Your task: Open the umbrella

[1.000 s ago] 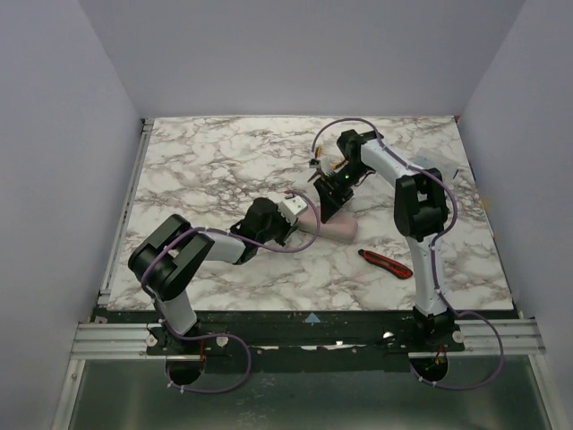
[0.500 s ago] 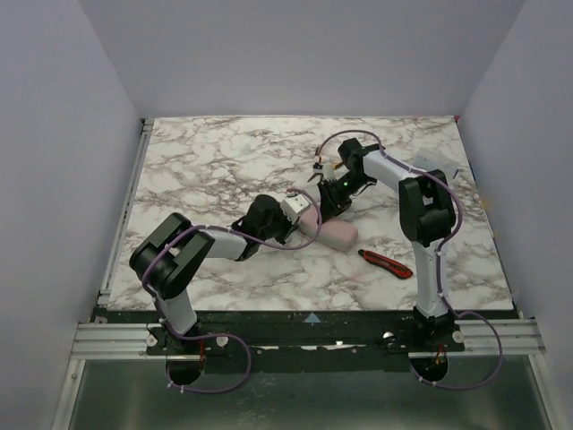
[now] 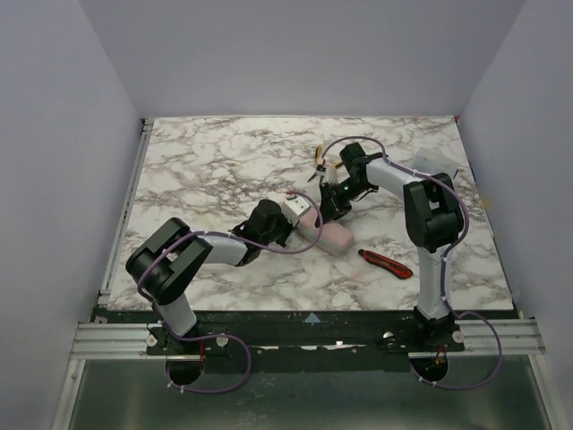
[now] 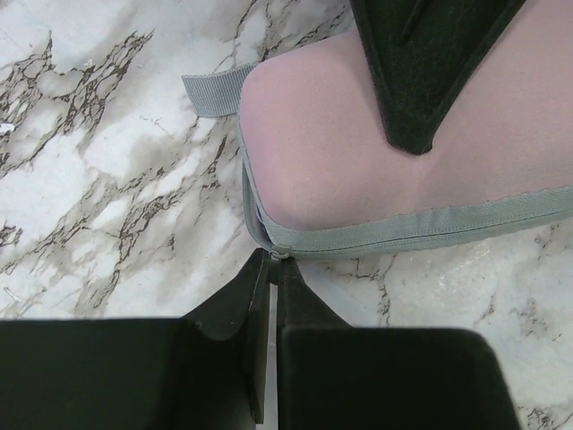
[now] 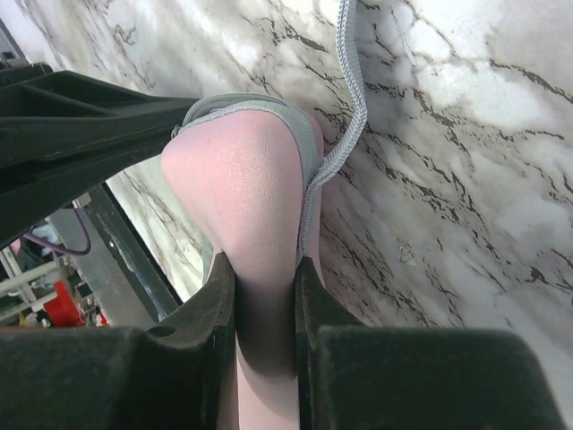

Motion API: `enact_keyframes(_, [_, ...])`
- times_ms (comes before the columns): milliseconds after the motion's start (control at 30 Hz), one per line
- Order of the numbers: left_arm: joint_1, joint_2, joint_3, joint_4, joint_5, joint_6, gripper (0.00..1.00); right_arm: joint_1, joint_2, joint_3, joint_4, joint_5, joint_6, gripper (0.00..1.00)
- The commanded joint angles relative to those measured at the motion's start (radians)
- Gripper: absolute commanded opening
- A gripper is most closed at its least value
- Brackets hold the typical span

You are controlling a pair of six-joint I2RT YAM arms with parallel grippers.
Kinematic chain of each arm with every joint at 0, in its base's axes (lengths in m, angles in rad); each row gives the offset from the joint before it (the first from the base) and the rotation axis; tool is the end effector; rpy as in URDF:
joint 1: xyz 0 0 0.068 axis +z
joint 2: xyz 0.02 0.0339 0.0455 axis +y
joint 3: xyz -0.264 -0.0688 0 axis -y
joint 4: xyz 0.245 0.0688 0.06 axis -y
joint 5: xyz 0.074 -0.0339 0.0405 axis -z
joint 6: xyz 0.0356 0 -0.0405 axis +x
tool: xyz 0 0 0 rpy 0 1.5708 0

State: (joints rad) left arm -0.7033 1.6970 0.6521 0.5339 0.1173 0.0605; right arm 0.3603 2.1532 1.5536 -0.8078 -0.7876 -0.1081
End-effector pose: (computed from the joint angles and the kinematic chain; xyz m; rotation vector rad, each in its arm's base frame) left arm 0.2440 -0.2124 0.1401 0.8568 1.9379 -0.5098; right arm 0.3818 0.1708 0.1475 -0.7539 2.7433 1.2013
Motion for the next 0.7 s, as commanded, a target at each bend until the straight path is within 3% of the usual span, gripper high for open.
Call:
enact_keyframes(0, [-0.087,-0.043,0.001,-0.005,0.128,-0.055,0.0,0.018,-0.023,-0.047,0.281,0.169,0.065,0.0])
enact_keyframes(233, [-0.095,-0.089,-0.007,-0.028,0.146,-0.048,0.0,0.034,-0.073,-0.119,0.413,0.332,0.069,0.0])
enact_keyframes(667, [-0.116,-0.032,0.024,-0.035,0.199,-0.055,0.0,0.034,-0.05,-0.122,0.569,0.438,0.363,0.0])
